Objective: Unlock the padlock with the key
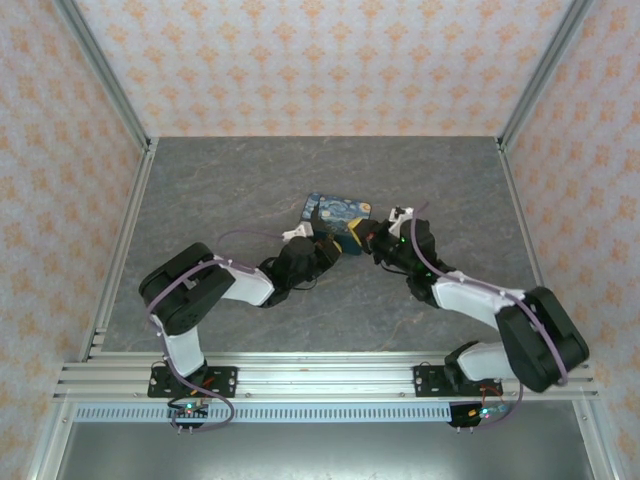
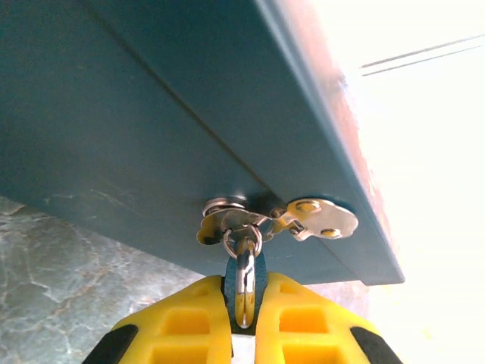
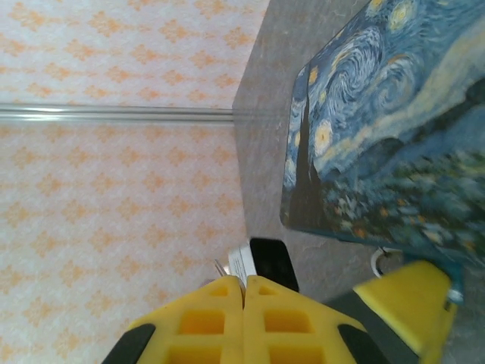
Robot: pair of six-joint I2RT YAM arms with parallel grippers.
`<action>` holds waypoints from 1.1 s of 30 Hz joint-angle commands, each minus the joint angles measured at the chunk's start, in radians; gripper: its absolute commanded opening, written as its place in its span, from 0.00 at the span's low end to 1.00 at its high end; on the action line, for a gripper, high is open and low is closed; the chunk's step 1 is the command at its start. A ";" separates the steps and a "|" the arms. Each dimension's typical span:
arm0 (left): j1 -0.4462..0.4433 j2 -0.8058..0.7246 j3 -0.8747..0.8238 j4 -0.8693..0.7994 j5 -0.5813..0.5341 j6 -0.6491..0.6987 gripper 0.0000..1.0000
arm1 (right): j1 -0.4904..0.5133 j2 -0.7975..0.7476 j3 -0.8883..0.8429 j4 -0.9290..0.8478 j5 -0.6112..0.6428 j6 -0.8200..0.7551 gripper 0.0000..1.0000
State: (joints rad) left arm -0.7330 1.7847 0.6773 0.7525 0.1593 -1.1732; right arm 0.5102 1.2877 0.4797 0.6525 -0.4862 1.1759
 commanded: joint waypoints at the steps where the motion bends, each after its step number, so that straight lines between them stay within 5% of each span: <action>1: 0.019 -0.067 -0.014 -0.053 0.116 0.045 0.00 | 0.013 -0.079 -0.088 -0.078 0.017 -0.017 0.00; 14: 0.059 -0.136 -0.043 -0.058 0.285 0.018 0.00 | 0.096 -0.304 -0.313 -0.082 0.124 0.048 0.00; 33: 0.067 -0.084 -0.032 0.073 0.346 -0.128 0.00 | 0.097 -0.225 -0.291 -0.046 0.123 0.039 0.00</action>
State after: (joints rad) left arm -0.6731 1.6913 0.6197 0.7525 0.4736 -1.2804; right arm 0.5999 1.0481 0.1577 0.5655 -0.3809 1.2114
